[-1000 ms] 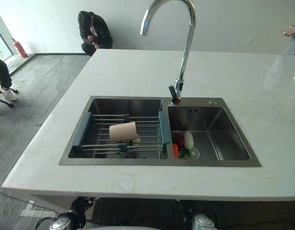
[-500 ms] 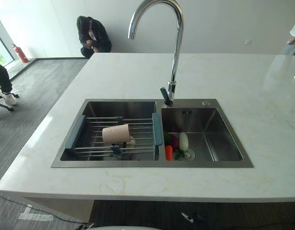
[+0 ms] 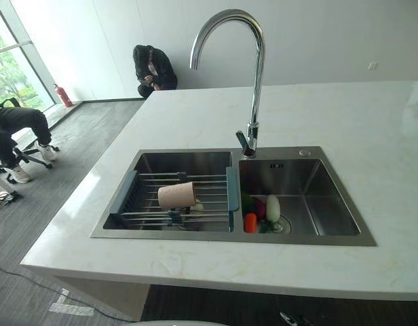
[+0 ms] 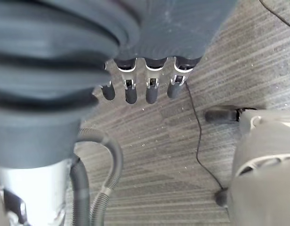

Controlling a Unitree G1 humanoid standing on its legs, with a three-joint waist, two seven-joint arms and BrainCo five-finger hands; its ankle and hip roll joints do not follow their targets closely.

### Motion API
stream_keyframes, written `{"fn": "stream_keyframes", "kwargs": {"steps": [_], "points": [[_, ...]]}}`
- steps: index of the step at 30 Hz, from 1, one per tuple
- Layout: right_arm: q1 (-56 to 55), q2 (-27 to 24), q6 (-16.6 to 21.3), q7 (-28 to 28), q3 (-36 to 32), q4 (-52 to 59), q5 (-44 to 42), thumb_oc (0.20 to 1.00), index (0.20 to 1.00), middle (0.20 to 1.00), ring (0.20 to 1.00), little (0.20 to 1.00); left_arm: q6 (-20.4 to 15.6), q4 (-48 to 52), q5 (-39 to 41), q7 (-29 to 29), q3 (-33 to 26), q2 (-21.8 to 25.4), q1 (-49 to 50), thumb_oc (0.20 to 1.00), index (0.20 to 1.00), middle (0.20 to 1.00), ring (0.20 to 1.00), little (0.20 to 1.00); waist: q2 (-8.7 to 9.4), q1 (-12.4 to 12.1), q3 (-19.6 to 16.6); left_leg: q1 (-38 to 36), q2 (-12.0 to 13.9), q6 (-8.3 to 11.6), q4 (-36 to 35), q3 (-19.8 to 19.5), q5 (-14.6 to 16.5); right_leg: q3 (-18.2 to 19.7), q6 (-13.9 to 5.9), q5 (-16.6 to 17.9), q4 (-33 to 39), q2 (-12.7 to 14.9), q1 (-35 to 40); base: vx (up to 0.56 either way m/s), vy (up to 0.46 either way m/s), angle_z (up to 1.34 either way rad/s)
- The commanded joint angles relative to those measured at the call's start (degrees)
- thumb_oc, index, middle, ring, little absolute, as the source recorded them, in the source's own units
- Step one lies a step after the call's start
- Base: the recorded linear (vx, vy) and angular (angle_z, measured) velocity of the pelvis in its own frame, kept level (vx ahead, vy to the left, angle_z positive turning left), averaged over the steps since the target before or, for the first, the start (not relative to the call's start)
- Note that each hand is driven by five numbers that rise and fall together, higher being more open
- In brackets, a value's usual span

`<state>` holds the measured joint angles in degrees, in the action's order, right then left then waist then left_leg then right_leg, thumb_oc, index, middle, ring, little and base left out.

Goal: Place the dishes in the dishwasher.

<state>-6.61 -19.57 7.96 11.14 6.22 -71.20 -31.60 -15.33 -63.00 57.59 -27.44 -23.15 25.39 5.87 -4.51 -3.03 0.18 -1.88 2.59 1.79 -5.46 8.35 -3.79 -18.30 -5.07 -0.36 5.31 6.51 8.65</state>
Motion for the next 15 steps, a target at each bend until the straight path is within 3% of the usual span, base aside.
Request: {"fn": "stream_keyframes", "kwargs": {"steps": [1, 4, 8, 10, 11, 14, 15], "points": [[3.6, 2.9, 0.4, -1.9, -1.0, 0.8, -0.8, 1.000, 1.000, 1.000, 1.000, 1.000, -11.1, 2.1, -1.5, -8.1, -4.4, 3.7, -4.9, 1.000, 1.000, 1.000, 1.000, 1.000, 2.15, -0.7, 3.4, -3.4, -2.3, 0.02, 0.5, -3.4, 3.1, -0.2, -1.34, 2.3, -0.3, 1.2, -0.4, -0.01, -0.038, -0.01], [2.3, 3.8, 0.8, -2.2, -1.0, 0.5, -1.7, 1.000, 1.000, 1.000, 1.000, 1.000, -15.1, 11.4, 1.3, -9.5, -8.7, 6.7, -6.0, 1.000, 1.000, 1.000, 1.000, 1.000, 2.20, -1.4, 2.9, -3.8, -2.1, 0.12, 0.5, -3.6, 3.4, -1.1, -1.61, 2.1, -0.3, 1.2, 0.0, 0.03, -0.087, 0.03], [1.2, 4.4, -0.3, -2.0, -0.4, 1.4, -2.0, 1.000, 1.000, 1.000, 1.000, 1.000, -18.8, 23.1, -7.2, -13.5, -11.0, 13.6, -9.2, 1.000, 1.000, 1.000, 1.000, 1.000, 1.98, -1.6, 2.4, -4.4, -1.7, 0.23, 0.5, -3.7, 3.4, -1.3, -1.36, 1.9, -0.3, 0.9, 0.6, 0.02, -0.061, 0.13], [0.6, 4.7, -1.1, -2.4, 0.1, 2.8, -2.8, 1.000, 1.000, 1.000, 1.000, 1.000, -18.6, 31.2, -18.7, -17.3, -11.8, 18.6, -10.6, 1.000, 1.000, 1.000, 1.000, 1.000, 2.05, -1.5, 2.3, -4.9, -1.5, 0.31, 0.5, -3.5, 3.7, -1.1, -1.17, 1.6, -0.3, 0.5, 1.1, 0.04, -0.080, 0.00], [0.0, 5.1, -1.8, -2.9, 0.6, 3.6, -3.2, 1.000, 1.000, 1.000, 1.000, 1.000, -15.5, 39.3, -25.8, -16.8, -10.1, 22.8, -12.4, 1.000, 1.000, 1.000, 1.000, 1.000, 2.18, -1.2, 2.1, -5.1, -1.3, 0.37, 0.5, -3.1, 3.7, -1.0, -0.96, 1.6, -0.3, 0.3, 1.3, 0.03, -0.086, 0.00], [-0.3, 5.6, -1.6, -2.4, 0.7, 2.9, -3.9, 1.000, 1.000, 1.000, 1.000, 1.000, -12.8, 47.5, -35.3, -15.9, -6.2, 24.8, -15.7, 1.000, 1.000, 1.000, 1.000, 1.000, 2.43, -0.7, 1.7, -5.3, -1.0, 0.52, 0.5, -2.7, 4.0, -0.6, -0.79, 1.4, -0.4, 0.0, 1.4, 0.04, -0.076, 0.00], [-0.4, 5.9, -1.2, -1.9, 0.5, 2.4, -3.7, 1.000, 1.000, 1.000, 1.000, 1.000, -10.6, 51.2, -38.1, -13.3, -4.2, 24.9, -17.2, 1.000, 1.000, 1.000, 1.000, 1.000, 2.54, -0.4, 1.5, -5.5, -0.9, 0.56, 0.5, -2.6, 4.1, -0.2, -0.69, 1.3, -0.4, -0.2, 1.4, 0.04, -0.065, -0.05]]}}
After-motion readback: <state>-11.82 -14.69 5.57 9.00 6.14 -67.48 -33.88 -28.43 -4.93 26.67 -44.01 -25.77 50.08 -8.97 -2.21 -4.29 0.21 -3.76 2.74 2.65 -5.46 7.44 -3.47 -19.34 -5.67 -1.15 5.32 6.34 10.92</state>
